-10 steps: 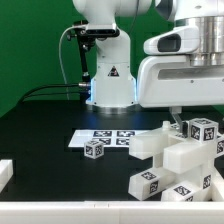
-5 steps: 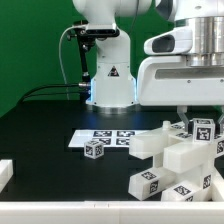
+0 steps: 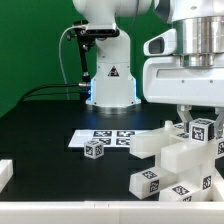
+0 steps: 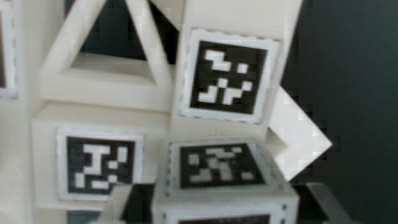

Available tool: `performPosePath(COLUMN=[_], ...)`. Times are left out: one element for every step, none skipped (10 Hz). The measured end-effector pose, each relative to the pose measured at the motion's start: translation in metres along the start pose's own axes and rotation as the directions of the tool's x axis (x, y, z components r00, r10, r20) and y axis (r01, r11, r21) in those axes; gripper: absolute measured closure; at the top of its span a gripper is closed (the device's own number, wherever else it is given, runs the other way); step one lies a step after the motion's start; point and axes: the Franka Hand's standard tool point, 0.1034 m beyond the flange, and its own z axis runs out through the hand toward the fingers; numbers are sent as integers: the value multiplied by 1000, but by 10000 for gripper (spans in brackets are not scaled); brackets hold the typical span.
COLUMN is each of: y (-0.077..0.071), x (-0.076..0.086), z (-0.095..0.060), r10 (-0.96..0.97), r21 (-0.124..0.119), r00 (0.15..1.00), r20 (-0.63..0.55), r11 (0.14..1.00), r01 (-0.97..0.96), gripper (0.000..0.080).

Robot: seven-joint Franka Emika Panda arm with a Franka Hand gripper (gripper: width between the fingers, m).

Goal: Assemble chair

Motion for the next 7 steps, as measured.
performPosePath(y=[0,0,-1,-1,-2,-2,-2], x=[0,0,0,0,1,1,1], z=[0,0,0,-1,-1,-1,-1], r10=[107,174,254,333,379,389,385], r21=[1,3,4,7,12,13,13], r00=[994,985,967,943,925,921,923], r20=[0,1,3,7,8,10,10], r11=[994,985,967,943,925,921,923], r01=[-107,-174,-254,-333,-380,-389,-385], gripper=[522,522,522,522,522,522,522])
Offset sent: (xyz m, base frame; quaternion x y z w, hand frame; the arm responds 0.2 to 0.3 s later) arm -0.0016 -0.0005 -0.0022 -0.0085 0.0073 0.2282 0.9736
